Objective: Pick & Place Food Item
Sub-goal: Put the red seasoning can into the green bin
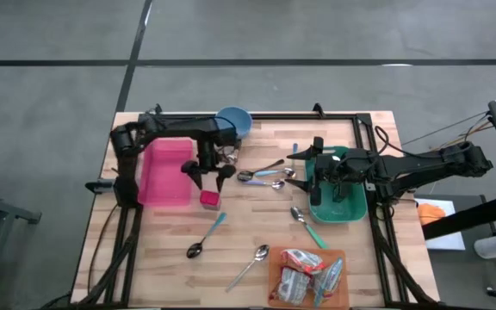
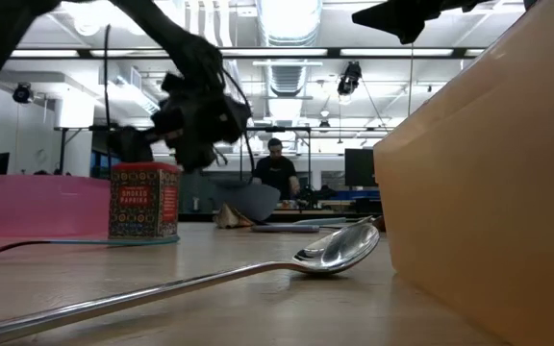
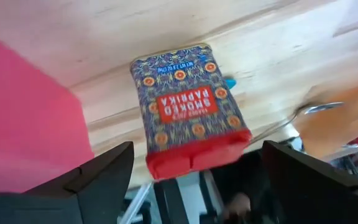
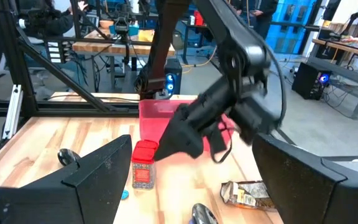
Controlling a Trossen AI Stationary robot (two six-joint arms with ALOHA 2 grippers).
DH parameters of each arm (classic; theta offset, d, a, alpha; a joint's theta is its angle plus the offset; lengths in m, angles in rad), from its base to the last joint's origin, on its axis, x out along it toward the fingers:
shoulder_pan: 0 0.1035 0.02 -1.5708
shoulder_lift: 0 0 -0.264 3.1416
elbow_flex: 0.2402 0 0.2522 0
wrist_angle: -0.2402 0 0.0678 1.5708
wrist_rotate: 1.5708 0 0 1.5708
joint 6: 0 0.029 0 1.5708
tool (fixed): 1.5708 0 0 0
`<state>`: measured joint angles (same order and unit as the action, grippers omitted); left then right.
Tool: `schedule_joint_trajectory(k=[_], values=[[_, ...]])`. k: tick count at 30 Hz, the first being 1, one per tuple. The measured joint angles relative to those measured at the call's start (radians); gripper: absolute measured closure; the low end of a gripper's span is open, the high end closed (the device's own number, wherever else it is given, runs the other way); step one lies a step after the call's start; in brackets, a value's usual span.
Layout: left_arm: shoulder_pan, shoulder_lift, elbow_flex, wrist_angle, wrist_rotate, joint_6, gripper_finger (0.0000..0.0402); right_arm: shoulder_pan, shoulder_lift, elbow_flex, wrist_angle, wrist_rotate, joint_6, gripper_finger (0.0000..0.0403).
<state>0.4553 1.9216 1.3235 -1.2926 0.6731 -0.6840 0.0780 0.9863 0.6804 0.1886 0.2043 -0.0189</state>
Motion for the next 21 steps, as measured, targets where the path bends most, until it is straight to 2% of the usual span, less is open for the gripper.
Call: schedule_joint_trajectory(k=[5, 9, 14, 19, 21], values=[[0.0, -0.122, 0.0, 0.025, -0.081, -0.043, 0.0048, 0.0, 0.0, 0.0, 0.0, 0.0, 0.0, 0.0072], [-0.021, -0.232, 0.0, 0.081, -0.195, -0.047, 0.0048, 0.0, 0.0, 0.0, 0.0, 0.0, 0.0, 0.0072], [-0.082, -0.38, 0.0, 0.182, -0.444, 0.004, 0.0048, 0.0, 0.0, 0.0, 0.0, 0.0, 0.0, 0.0072], [-0.196, -0.511, -0.008, 0.299, -0.74, 0.171, 0.0048, 0.0, 0.0, 0.0, 0.0, 0.0, 0.0, 0.0072], [-0.258, -0.542, -0.013, 0.328, -0.804, 0.243, 0.0048, 0.0, 0.0, 0.0, 0.0, 0.0, 0.0, 0.0072]])
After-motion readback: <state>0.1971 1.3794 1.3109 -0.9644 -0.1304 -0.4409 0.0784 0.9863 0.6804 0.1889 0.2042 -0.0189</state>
